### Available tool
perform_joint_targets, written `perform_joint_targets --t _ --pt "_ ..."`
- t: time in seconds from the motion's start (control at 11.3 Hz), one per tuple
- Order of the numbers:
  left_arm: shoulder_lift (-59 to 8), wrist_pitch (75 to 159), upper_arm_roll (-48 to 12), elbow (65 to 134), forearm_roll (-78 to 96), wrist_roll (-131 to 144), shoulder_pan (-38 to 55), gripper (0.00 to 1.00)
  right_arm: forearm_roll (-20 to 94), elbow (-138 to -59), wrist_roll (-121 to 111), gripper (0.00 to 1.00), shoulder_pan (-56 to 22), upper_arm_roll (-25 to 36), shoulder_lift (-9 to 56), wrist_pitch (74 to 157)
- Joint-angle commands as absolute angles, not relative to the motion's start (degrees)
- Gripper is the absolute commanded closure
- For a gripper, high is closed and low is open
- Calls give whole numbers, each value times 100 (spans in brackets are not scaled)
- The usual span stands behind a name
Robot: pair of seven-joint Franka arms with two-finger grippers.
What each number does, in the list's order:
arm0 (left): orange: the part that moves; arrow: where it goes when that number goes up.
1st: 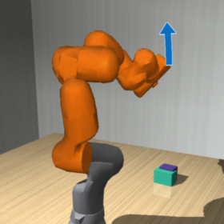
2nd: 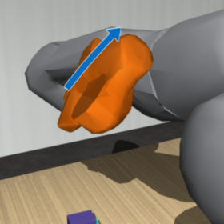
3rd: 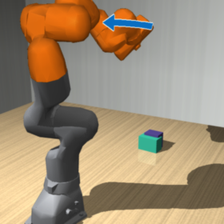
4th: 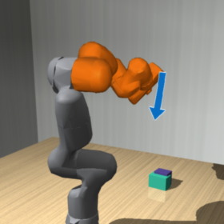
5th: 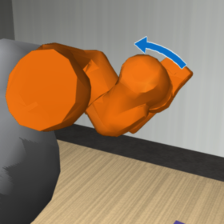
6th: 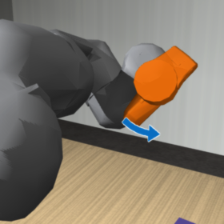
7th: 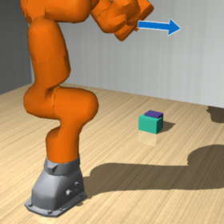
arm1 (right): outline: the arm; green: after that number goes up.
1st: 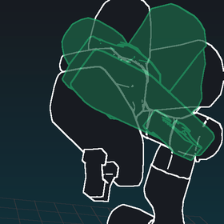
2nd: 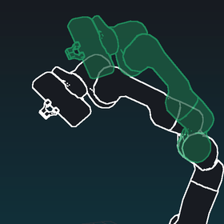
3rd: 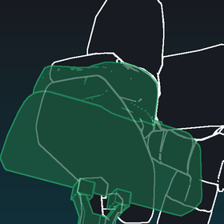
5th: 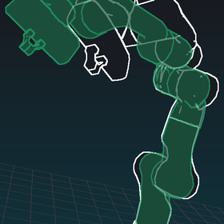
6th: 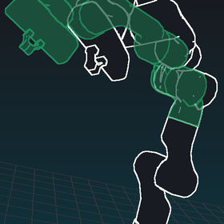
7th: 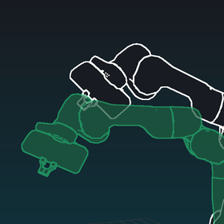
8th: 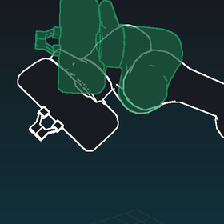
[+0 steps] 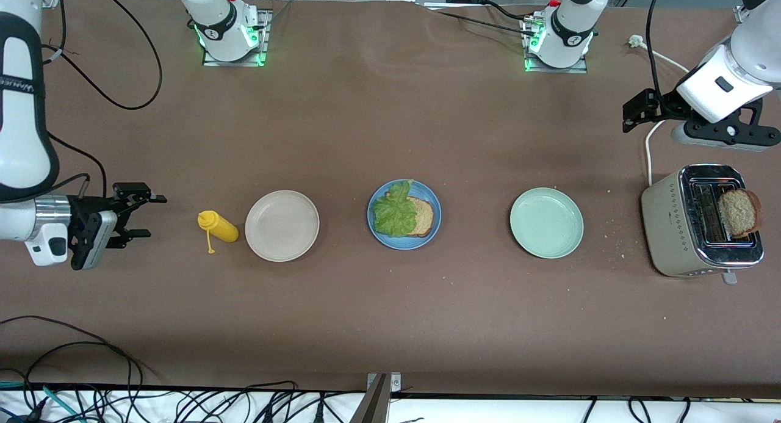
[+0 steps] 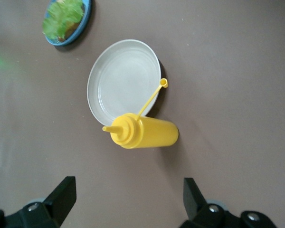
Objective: Make sandwich in blue plate with both arms
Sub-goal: 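Grasp the yellow squeeze bottle with the right gripper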
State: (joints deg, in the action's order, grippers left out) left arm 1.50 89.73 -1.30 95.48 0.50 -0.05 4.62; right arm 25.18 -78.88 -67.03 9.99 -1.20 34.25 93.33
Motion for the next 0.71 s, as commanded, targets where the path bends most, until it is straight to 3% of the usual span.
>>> perform_joint_targets --t 0.0,0.62 --pt "123 8895 -132 9475 -44 -44 483 0 3285 -7866 -8003 0 1388 -176 3760 9334" --pt "123 8894 -132 9475 -53 -53 492 0 4982 -7901 -12064 0 1925 -202 5149 9167"
